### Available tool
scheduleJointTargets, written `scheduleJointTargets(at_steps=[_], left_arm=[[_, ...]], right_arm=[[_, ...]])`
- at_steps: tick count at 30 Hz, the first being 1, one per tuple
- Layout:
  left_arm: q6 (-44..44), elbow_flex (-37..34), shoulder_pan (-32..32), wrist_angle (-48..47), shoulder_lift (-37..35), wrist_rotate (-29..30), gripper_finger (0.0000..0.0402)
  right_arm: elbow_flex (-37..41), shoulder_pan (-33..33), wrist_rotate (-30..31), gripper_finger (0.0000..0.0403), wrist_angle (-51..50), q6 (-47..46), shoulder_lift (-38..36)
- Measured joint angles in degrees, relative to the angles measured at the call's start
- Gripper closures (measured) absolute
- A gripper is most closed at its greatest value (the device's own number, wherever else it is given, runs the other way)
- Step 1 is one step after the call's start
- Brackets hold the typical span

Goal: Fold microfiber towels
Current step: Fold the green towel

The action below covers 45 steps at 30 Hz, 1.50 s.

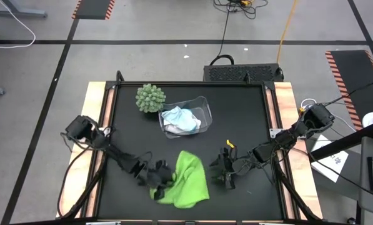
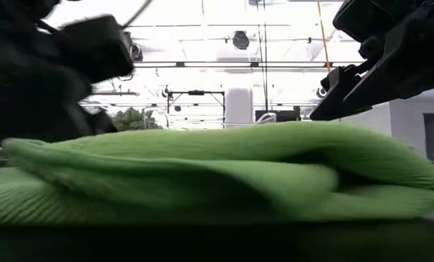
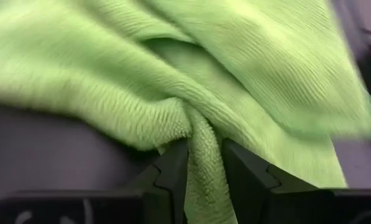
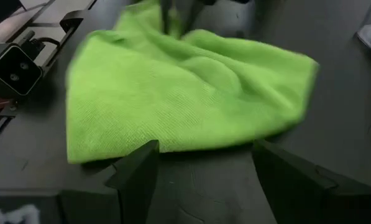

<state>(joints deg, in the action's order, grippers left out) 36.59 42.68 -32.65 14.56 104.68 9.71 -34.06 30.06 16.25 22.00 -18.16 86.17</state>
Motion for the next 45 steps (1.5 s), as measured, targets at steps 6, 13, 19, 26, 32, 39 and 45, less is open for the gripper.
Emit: scheduleJointTargets(at_steps=[6,13,19,26,32,39,45], left_arm=[[-9.4,1.8,-3.6,4.9,-1.3,1.2,0.03],[-12.3,2.1,-3.3,0.0,-6.6,12.4,0.03],[-12.0,2.1,-0.6,-4.6,-6.8,13.7,0.03],[-13.7,2.2,2.4,-4.5,-3.6,10.8,0.03],[-13.2,2.3,6.6,-6.3,-1.0,8.0,0.03],[-2.7,2.1,8.5,-15.5,-0.4,11.8,0.03],[2.0,1.6,6.0,-15.7,-0.3,13.9,0.03]], right_arm=[[0.0,0.0,0.0,0.0154,0.3,0.4,0.0],[0.0,0.0,0.0,0.0154,1.2,-0.1,0.0],[0.0,0.0,-2.9,0.0154,5.3,0.7,1.0],[-0.2,0.1,-8.9,0.0154,15.2,1.3,8.5],[-3.6,-0.5,-9.0,0.0154,15.9,2.7,15.2],[-7.5,-1.1,-9.0,0.0154,15.9,4.5,17.9],[-8.7,-0.3,-9.0,0.0154,17.6,8.3,17.9]])
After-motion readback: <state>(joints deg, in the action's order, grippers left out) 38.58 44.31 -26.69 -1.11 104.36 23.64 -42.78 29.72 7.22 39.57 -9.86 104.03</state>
